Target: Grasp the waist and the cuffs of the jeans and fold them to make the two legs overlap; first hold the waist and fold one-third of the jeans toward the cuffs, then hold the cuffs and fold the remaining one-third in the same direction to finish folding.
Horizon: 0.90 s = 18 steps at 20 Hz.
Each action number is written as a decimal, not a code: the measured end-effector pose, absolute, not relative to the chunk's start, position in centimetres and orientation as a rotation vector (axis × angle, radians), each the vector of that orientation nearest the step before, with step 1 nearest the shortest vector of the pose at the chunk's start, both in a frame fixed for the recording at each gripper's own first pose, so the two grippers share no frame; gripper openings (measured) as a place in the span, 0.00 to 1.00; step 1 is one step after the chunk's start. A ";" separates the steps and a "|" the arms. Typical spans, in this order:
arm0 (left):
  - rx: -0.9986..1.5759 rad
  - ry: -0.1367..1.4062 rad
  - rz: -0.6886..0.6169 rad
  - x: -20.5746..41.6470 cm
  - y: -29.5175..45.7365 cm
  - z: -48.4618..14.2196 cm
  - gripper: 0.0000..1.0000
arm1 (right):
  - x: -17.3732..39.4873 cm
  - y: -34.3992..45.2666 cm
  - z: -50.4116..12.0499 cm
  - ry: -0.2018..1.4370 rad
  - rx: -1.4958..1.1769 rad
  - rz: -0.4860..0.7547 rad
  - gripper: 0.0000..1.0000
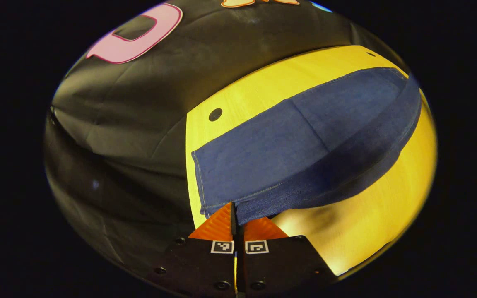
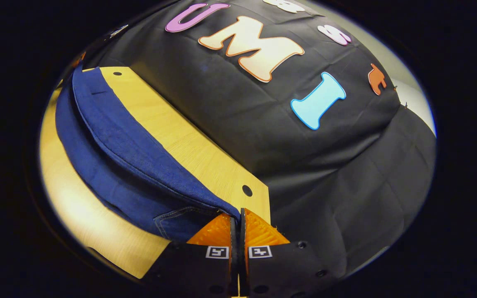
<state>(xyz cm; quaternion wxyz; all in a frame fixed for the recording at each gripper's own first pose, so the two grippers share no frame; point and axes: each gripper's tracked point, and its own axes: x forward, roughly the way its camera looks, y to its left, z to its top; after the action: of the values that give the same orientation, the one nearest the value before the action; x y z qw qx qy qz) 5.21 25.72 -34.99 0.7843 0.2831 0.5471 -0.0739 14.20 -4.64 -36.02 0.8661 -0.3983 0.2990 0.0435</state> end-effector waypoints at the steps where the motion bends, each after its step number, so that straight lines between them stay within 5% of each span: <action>1: 0.604 1.186 -0.172 6.0 25.5 -35.6 0.00 | 15.0 -4.5 -36.5 0.632 -0.820 0.081 0.03; 14: 0.580 1.202 -0.264 16.7 23.7 -42.3 0.00 | 22.1 -5.3 -47.3 0.794 -0.619 -0.081 0.05; 17: 0.520 0.950 -0.189 19.9 21.8 -39.1 1.00 | 22.1 -6.8 -45.8 0.777 -0.586 -0.166 0.52; 18: 0.476 0.889 -0.167 20.3 20.8 -37.6 0.93 | 21.8 -7.4 -44.5 0.752 -0.592 -0.182 0.67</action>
<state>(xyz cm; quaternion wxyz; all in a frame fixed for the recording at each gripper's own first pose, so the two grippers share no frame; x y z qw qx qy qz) 20.29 20.78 -37.55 0.8723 0.2276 0.4254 -0.0801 21.76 -7.40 -44.50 0.8836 -0.2846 0.3613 -0.0875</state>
